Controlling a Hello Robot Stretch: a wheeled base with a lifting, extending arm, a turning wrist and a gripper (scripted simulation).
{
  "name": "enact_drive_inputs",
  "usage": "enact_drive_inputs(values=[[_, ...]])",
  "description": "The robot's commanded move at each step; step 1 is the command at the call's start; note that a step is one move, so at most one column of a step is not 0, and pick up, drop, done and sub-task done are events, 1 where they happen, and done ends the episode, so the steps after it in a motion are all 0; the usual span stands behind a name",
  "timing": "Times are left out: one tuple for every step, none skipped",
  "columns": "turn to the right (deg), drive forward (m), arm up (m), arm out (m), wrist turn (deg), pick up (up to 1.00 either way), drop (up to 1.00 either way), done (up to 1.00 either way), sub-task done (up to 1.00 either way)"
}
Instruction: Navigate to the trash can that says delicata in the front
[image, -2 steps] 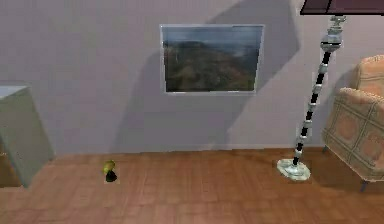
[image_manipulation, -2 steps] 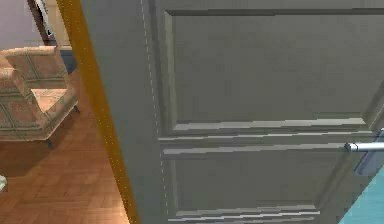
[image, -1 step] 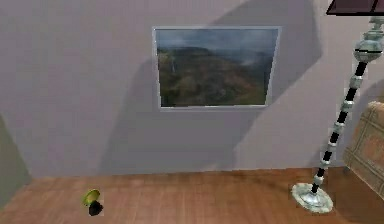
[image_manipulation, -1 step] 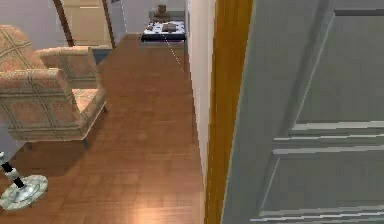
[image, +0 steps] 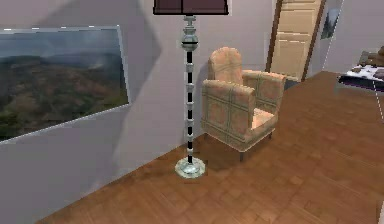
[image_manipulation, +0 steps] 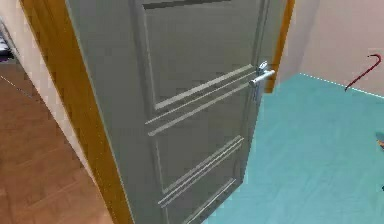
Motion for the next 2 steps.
enact_drive_inputs(values=[[0.0, 0.35, 0.00, 0.00, 0.0, 0.00, 0.00, 0.00, 0.00], [39.0, 0.00, 0.00, 0.00, 0.0, 0.00, 0.00, 0.00, 0.00]])
